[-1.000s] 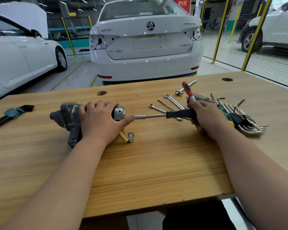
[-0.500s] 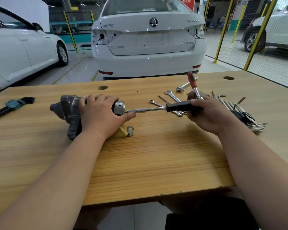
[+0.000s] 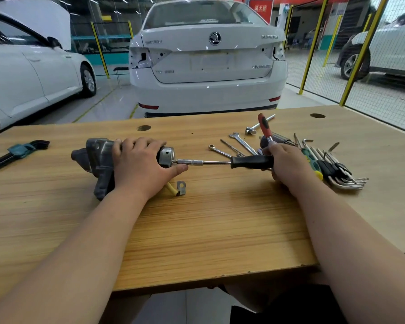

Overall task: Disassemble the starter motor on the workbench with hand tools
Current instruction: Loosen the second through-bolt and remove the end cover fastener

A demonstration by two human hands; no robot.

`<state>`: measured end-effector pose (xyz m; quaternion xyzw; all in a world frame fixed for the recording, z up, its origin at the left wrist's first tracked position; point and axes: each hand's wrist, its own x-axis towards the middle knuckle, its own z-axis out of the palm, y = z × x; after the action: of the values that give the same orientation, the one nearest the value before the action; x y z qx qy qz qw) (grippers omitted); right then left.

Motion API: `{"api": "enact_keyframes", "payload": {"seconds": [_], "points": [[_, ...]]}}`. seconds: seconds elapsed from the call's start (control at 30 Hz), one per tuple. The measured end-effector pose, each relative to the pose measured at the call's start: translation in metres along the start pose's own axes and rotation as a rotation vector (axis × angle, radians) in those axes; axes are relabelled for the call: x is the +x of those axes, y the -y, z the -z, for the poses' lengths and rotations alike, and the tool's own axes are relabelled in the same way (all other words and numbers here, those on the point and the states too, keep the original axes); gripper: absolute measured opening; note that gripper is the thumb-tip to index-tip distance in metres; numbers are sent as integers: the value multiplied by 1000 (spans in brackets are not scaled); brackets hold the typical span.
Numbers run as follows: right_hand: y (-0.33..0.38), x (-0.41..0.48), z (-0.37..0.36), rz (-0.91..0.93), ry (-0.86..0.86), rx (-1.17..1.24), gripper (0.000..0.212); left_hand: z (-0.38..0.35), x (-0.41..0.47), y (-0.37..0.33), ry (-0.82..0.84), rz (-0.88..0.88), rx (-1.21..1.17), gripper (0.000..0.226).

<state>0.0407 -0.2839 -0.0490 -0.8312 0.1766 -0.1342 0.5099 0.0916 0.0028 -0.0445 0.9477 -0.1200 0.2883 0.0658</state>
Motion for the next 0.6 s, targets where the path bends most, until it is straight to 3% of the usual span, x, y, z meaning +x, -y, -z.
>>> {"api": "enact_keyframes", "payload": {"seconds": [0.2,0.6], "points": [[-3,-2,7,13,-8,52,25,-3,-6,-9,-11,-249,-114,39],[-13,-12,18,-17,133,320,36,-7,-6,-9,4,-260,-57,29]]}}
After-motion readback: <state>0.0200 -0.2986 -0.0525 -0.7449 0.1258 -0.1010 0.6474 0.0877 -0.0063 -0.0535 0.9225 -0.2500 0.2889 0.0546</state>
